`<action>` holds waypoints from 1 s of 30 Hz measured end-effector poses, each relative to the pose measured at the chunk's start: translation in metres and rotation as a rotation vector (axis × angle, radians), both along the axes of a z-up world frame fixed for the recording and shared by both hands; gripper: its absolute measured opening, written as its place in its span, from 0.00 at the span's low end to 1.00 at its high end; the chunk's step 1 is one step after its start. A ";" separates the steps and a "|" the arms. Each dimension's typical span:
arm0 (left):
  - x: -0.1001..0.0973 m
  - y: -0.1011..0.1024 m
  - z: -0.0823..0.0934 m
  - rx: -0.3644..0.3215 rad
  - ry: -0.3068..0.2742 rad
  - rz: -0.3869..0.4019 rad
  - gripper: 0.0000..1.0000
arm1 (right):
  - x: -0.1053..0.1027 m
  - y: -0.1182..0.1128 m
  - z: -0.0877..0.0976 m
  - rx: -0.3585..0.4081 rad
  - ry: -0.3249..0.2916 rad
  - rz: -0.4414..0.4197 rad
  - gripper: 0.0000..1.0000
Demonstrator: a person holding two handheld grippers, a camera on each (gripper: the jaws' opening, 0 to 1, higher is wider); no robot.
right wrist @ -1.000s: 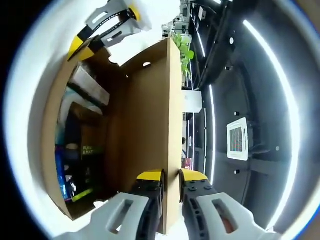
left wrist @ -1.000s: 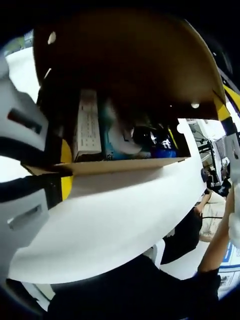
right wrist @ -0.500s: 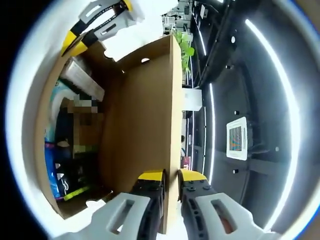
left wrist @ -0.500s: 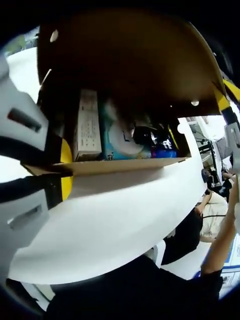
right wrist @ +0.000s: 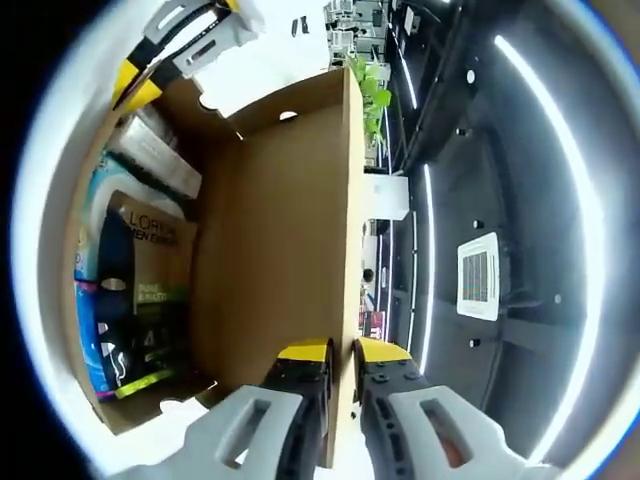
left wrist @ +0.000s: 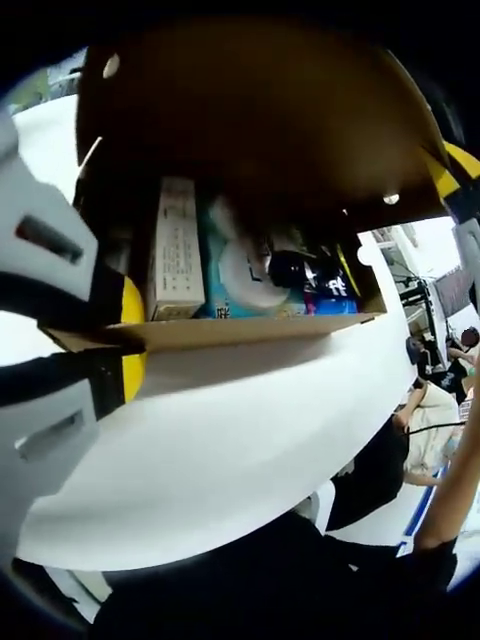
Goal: Operate the shoe box by opening the lid, removing the specified soft item, and placing it in the target area until the item is outside and the box remains undamaged.
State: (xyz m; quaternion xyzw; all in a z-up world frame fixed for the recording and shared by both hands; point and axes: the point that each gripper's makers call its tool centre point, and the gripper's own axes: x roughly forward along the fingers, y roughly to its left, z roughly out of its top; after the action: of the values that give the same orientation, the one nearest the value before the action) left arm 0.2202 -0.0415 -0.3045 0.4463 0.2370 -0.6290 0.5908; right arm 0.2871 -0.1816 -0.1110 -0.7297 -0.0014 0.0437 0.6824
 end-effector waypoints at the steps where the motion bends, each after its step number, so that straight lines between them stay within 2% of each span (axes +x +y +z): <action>1: 0.001 0.000 0.000 -0.001 0.002 0.002 0.06 | 0.001 0.000 0.000 0.001 -0.001 0.003 0.07; 25: 0.000 -0.002 -0.001 -0.002 0.001 -0.010 0.05 | 0.016 -0.004 0.006 0.043 0.032 -0.014 0.05; 30: -0.001 -0.001 -0.001 0.001 -0.010 -0.006 0.06 | 0.016 -0.004 0.006 0.043 0.021 -0.010 0.05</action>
State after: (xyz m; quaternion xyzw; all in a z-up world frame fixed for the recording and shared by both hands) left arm 0.2188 -0.0424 -0.3052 0.4505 0.2332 -0.6284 0.5897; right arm 0.3030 -0.1859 -0.1052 -0.7142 0.0084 0.0477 0.6982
